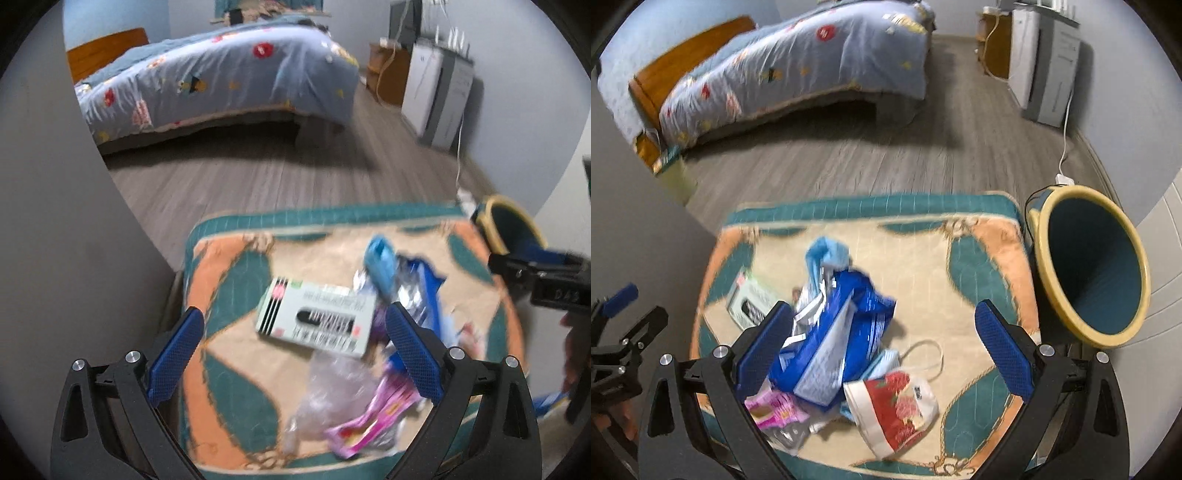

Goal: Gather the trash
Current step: 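Grasp the red-and-white paper cup with the right gripper while the left grasps the clear plastic bag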

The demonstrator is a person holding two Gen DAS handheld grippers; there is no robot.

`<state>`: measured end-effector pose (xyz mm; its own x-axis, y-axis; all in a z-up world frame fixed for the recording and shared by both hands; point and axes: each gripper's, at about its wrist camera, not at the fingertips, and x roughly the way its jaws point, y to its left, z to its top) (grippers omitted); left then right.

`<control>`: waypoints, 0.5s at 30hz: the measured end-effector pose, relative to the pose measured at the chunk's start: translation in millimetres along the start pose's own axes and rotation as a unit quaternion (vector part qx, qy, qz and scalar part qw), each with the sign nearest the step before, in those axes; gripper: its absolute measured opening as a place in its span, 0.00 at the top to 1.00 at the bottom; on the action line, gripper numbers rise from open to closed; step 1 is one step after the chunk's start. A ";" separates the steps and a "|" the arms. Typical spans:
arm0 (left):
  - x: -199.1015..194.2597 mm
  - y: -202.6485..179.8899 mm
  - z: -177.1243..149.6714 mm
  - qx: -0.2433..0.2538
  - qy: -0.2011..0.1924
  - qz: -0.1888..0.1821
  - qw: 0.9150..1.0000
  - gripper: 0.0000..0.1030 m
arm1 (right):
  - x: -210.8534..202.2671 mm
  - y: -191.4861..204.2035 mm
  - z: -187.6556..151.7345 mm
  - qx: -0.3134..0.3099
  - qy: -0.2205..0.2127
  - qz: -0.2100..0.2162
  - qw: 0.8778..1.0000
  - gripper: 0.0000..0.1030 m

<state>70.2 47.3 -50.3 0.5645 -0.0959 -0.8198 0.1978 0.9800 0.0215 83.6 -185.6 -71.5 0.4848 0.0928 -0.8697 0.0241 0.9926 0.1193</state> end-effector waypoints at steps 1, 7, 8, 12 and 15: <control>5.0 -2.2 -4.9 0.003 0.015 -0.003 1.000 0.05 | 3.5 1.1 -2.5 -0.005 0.007 -0.003 1.000 0.06; 24.3 -13.2 -15.6 0.029 0.056 -0.016 0.998 0.05 | 17.9 -8.5 -18.1 -0.011 0.051 -0.010 0.999 0.06; 29.8 -15.6 -16.4 0.029 0.064 -0.017 0.997 0.05 | 20.0 -9.4 -21.9 -0.015 0.060 -0.009 0.998 0.06; 47.9 -21.3 -17.5 0.018 0.094 -0.022 0.995 0.06 | 29.6 -7.0 -36.0 -0.034 0.094 0.009 0.995 0.08; 56.3 -23.1 -18.0 0.014 0.104 -0.011 0.994 0.07 | 34.5 0.0 -45.5 -0.066 0.112 0.017 0.991 0.15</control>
<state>83.0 22.4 -107.3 0.3817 -0.0769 -0.9211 0.2318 0.9726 0.0149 60.6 -178.7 -123.3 0.2767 0.1277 -0.9524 -0.1112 0.9887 0.1003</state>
